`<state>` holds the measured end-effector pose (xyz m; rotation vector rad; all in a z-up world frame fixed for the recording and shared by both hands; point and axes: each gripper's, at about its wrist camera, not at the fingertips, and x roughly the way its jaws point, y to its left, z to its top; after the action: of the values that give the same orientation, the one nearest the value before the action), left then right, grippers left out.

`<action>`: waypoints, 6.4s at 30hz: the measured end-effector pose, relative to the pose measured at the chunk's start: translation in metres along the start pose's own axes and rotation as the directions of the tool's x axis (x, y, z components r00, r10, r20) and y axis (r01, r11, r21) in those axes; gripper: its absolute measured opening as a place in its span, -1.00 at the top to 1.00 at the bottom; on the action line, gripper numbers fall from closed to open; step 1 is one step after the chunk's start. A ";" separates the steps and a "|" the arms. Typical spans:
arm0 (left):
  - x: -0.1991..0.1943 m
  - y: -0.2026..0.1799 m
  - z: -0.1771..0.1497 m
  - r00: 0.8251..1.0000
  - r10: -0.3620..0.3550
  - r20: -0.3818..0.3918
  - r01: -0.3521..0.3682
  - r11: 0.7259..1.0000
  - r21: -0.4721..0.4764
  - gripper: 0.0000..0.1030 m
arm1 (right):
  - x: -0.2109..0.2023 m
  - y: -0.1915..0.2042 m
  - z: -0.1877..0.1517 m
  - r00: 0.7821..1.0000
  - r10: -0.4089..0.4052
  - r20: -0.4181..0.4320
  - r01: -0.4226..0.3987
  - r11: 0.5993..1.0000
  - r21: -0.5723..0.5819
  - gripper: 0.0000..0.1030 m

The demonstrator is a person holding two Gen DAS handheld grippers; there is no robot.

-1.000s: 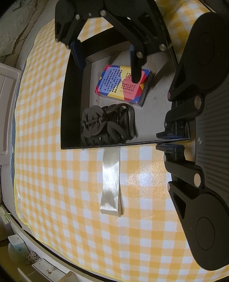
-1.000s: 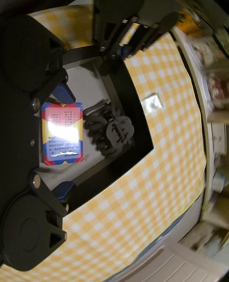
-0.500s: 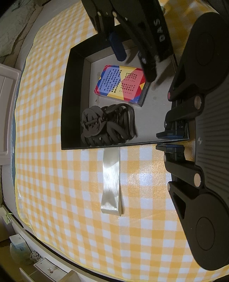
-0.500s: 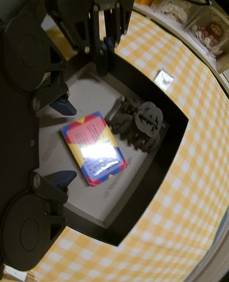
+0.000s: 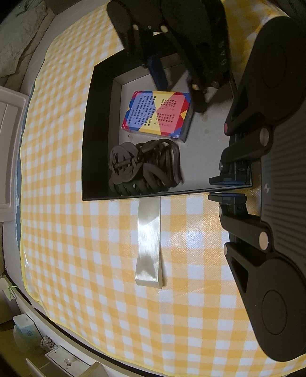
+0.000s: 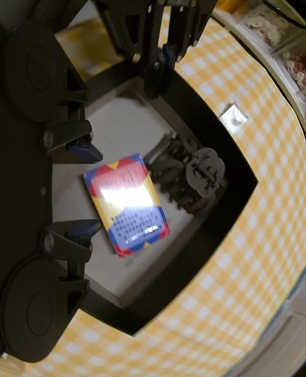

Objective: Organize rigid objects
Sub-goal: 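Carry the card box with the right tool into the black box and release, then reach the right tool to the wooden oval block and grasp it, then carry the wooden block with the right tool into the black box and release, then reach the right tool to the white earbud case and grasp it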

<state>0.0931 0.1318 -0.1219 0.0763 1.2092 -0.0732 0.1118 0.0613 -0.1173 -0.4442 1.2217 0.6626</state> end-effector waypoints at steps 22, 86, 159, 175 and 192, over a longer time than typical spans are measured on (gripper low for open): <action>0.000 -0.001 -0.001 1.000 0.000 0.003 0.000 1.000 0.003 0.87 | -0.011 -0.001 0.001 0.993 -0.061 0.105 0.079 0.981 -0.178 0.09; 0.006 -0.007 0.007 0.998 0.053 -0.019 -0.053 0.999 0.003 0.91 | -0.046 -0.253 -0.180 0.896 -0.353 -0.270 0.357 0.208 0.911 -0.84; 0.008 -0.013 0.006 0.999 0.043 -0.012 -0.042 0.998 0.038 0.89 | -0.023 0.021 -0.017 0.983 -0.180 0.023 0.149 0.729 -0.669 -0.47; 0.007 -0.015 0.006 0.999 0.047 -0.011 -0.047 0.998 0.046 0.89 | -0.009 -0.006 -0.003 0.975 -0.221 -0.022 0.169 0.803 -0.572 -0.56; 0.007 -0.016 0.006 0.999 0.052 -0.010 -0.052 0.998 0.043 0.91 | -0.096 -0.004 -0.024 0.954 -0.178 0.242 0.257 0.902 -0.348 -0.67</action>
<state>0.0991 0.1152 -0.1264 0.1456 1.2163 -0.0529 0.0793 0.0216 -0.0327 -0.8022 0.8309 0.7306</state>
